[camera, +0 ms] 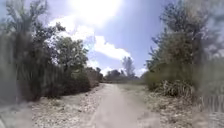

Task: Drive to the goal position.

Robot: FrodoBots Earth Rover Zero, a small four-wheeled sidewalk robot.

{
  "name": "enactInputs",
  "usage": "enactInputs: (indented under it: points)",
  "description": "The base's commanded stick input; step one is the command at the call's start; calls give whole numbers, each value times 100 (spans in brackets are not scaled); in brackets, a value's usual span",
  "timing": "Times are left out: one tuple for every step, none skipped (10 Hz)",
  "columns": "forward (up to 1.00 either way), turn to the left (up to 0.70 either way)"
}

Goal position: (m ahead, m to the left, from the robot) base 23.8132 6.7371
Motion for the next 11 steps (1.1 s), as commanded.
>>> enactInputs:
  points:
    - [70, 27]
    - [70, 35]
    - [70, 14]
    - [70, 0]
    - [70, 0]
    - [70, 0]
    - [70, 0]
    - [70, 0]
    - [70, 0]
    - [70, 0]
    - [70, 0]
